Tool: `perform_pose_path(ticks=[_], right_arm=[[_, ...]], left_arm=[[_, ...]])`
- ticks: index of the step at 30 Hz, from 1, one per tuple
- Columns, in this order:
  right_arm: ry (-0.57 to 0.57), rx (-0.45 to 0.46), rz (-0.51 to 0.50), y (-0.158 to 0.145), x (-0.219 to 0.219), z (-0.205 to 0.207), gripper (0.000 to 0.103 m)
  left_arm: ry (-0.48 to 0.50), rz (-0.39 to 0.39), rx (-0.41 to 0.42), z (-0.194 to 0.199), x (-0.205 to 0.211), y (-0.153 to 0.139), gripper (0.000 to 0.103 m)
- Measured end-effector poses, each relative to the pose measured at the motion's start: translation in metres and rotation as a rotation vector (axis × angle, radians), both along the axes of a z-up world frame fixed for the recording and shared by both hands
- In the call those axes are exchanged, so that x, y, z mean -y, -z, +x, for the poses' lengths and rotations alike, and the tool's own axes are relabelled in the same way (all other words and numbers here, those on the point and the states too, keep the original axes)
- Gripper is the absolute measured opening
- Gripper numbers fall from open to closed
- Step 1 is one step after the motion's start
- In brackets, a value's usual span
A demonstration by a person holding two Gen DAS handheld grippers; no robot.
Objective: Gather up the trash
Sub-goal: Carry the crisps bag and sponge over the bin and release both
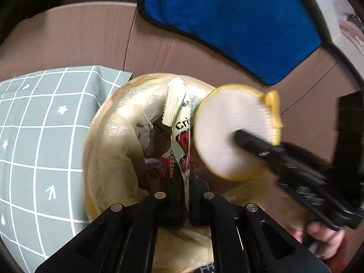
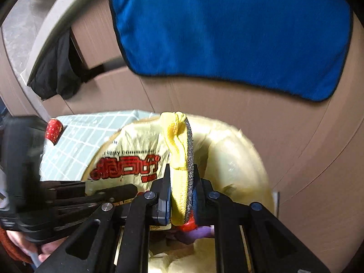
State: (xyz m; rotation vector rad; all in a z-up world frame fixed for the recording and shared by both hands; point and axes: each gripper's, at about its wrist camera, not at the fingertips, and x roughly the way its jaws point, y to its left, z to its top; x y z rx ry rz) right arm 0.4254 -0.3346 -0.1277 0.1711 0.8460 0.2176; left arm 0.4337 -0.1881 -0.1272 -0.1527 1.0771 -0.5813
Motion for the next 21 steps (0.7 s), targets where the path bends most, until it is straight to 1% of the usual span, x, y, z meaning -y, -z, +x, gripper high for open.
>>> perform_pose_path(ticks=[1,3,5,8,11,13,14,15,16,18,21], right_arm=[[0.007,-0.001,0.02,0.002,-0.001,-0.001,0.013],[0.011,0.031,0.034,-0.002,-0.004,-0.006,0.013],[0.019,0.105,0.015,-0.02,-0.011,-0.013,0.013],[-0.009,0.178,0.025,-0.045,-0.021,-0.018,0.013],[-0.06,0.188,0.056,-0.055,-0.036,-0.013,0.013],[-0.094,0.149,0.059,-0.048,-0.048,-0.005,0.013],[-0.106,0.101,0.052,-0.037,-0.055,0.001,0.013],[-0.11,0.075,0.048,-0.03,-0.057,0.003,0.013],[-0.113,0.02,0.043,-0.014,-0.061,0.009,0.013],[-0.1,-0.055,0.033,0.008,-0.065,0.016,0.013],[-0.078,-0.145,0.024,0.031,-0.065,0.022,0.014]], left_arm=[[0.003,0.001,0.013,-0.003,-0.004,-0.005,0.008],[0.006,0.012,0.046,-0.009,-0.013,-0.014,0.013],[0.003,0.017,0.075,-0.016,-0.023,-0.023,0.02],[-0.036,0.026,0.115,-0.022,-0.04,-0.035,0.021],[-0.089,0.027,0.14,-0.023,-0.055,-0.045,0.021],[-0.116,0.022,0.146,-0.022,-0.065,-0.049,0.021],[-0.127,0.022,0.147,-0.022,-0.07,-0.051,0.021],[-0.137,0.02,0.147,-0.023,-0.076,-0.053,0.021],[-0.146,0.019,0.149,-0.023,-0.082,-0.054,0.021],[-0.171,0.026,0.16,-0.026,-0.095,-0.057,0.021],[-0.224,0.054,0.198,-0.03,-0.118,-0.062,0.021]])
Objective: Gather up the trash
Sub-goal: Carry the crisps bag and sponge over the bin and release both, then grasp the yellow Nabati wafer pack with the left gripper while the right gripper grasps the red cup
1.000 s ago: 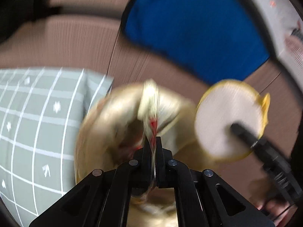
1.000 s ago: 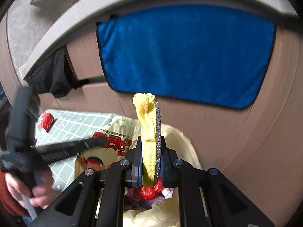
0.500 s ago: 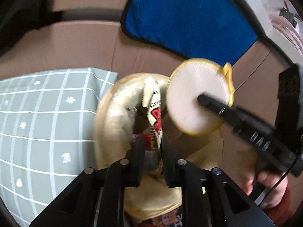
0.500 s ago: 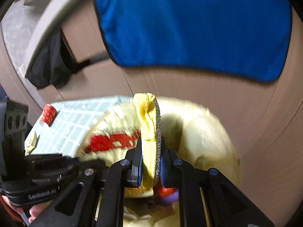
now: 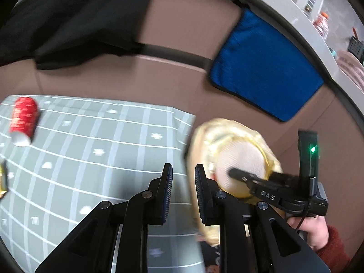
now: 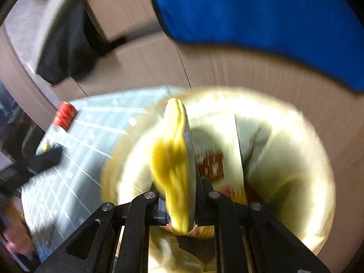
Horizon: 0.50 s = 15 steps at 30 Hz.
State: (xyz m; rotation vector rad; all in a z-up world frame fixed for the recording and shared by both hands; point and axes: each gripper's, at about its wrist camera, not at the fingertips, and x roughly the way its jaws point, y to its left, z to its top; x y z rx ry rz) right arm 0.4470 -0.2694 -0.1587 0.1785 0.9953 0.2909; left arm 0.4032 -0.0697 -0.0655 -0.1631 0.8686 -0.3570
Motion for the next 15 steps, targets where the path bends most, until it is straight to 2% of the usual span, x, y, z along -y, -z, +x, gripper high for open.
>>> perform_pose_path(ticks=[2,3,5,6,7,12,15], right_arm=[[0.018,-0.014,-0.013,0.005,0.002,-0.003,0.015],[0.021,-0.016,-0.018,0.005,0.003,-0.005,0.019],[0.031,-0.007,-0.027,0.0,0.004,-0.01,0.039],[0.038,0.005,-0.031,-0.004,0.005,-0.014,0.055],[0.048,0.016,-0.041,-0.008,0.006,-0.017,0.058],[0.077,0.093,-0.075,-0.038,0.011,-0.031,0.059],[0.046,0.167,-0.06,-0.066,-0.001,-0.041,0.059]], left_arm=[[-0.054,0.023,0.041,-0.005,-0.018,-0.005,0.021],[-0.081,0.033,0.064,-0.008,-0.028,-0.008,0.022],[-0.142,0.055,0.108,-0.012,-0.049,-0.014,0.022],[-0.165,0.061,0.122,-0.013,-0.057,-0.016,0.022],[-0.187,0.065,0.134,-0.015,-0.065,-0.018,0.022],[-0.282,0.06,0.169,-0.029,-0.105,-0.025,0.023],[-0.329,0.067,0.187,-0.041,-0.127,-0.028,0.024]])
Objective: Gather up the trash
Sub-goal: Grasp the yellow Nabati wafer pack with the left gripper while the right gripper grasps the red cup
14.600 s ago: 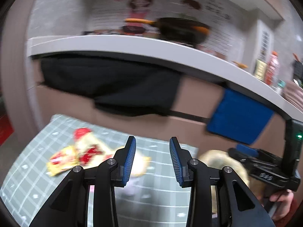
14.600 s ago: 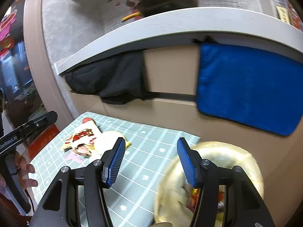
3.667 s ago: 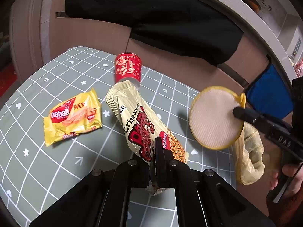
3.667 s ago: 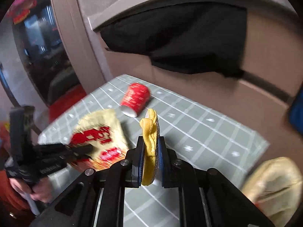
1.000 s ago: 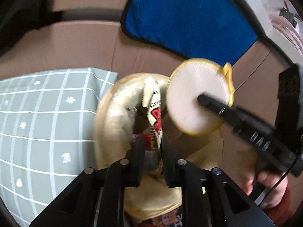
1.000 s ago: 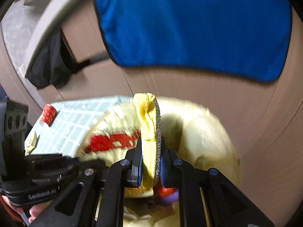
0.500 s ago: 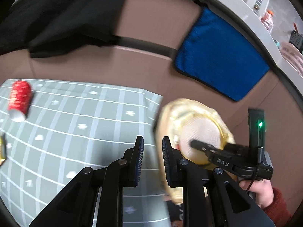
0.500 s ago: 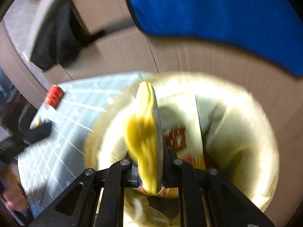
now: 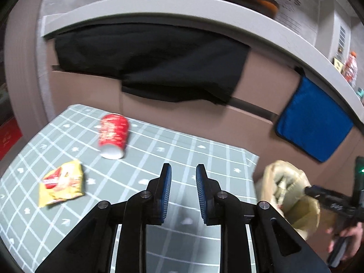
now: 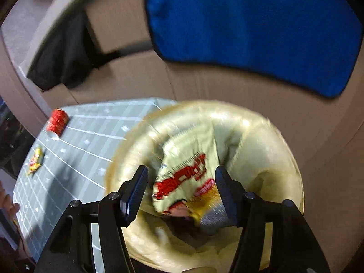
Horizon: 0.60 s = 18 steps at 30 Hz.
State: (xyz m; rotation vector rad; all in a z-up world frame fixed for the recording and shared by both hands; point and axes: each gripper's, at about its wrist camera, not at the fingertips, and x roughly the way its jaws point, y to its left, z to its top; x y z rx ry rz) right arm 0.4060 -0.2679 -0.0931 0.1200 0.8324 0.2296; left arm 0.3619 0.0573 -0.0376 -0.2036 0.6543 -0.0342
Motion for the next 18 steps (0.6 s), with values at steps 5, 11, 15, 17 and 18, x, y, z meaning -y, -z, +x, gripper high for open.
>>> perform_pose_path(ticks=[5,11,15,17,18], right_arm=[[-0.115,0.087,0.025,-0.034,-0.045,-0.01,0.06],[-0.239,0.183,0.049,-0.061,-0.119,-0.009,0.06],[-0.314,0.17,0.05,-0.06,-0.163,-0.001,0.06],[-0.352,0.156,0.034,-0.054,-0.187,0.004,0.06],[-0.365,0.15,0.031,-0.051,-0.194,0.006,0.06]], left_arm=[[-0.099,-0.01,0.019,-0.019,-0.052,-0.005,0.024],[-0.233,-0.027,0.023,-0.039,-0.127,-0.002,0.027],[-0.284,-0.086,-0.017,-0.037,-0.179,0.014,0.031],[-0.301,-0.129,-0.039,-0.029,-0.202,0.026,0.033],[-0.303,-0.145,-0.052,-0.025,-0.21,0.033,0.033]])
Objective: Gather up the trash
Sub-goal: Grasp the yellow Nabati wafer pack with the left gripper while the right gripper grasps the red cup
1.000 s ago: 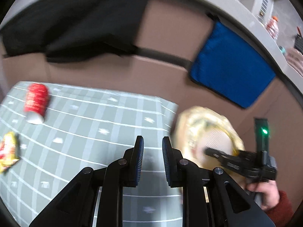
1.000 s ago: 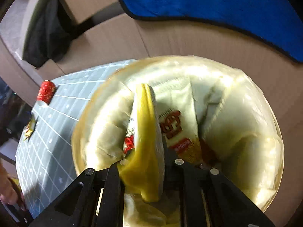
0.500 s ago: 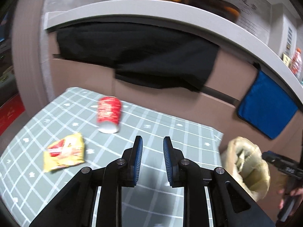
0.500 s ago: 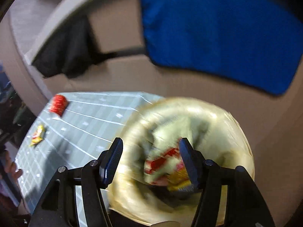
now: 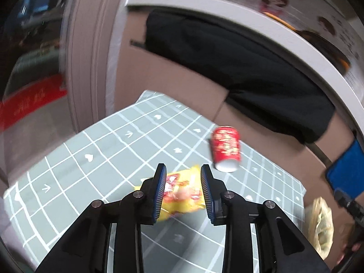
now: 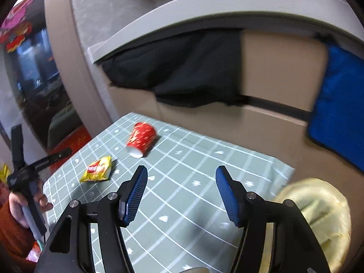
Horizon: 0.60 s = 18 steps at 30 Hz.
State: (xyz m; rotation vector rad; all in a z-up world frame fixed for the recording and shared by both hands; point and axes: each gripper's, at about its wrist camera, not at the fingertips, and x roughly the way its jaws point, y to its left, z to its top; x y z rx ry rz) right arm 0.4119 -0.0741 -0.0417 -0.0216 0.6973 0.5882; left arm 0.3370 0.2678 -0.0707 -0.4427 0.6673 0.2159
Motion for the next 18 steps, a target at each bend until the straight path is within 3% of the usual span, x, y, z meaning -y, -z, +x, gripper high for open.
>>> perform_pose_path(ticks=[11,18], right_arm=[[-0.076,-0.07,-0.045,0.031,-0.047,0.02,0.06],[-0.114,-0.112,-0.038,0.045,-0.098,0.053,0.06]], left_arm=[[0.049,-0.23,-0.159,0.051,-0.05,0.078,0.034],[0.158,-0.184,-0.203,0.032,-0.023,0.08,0.034]])
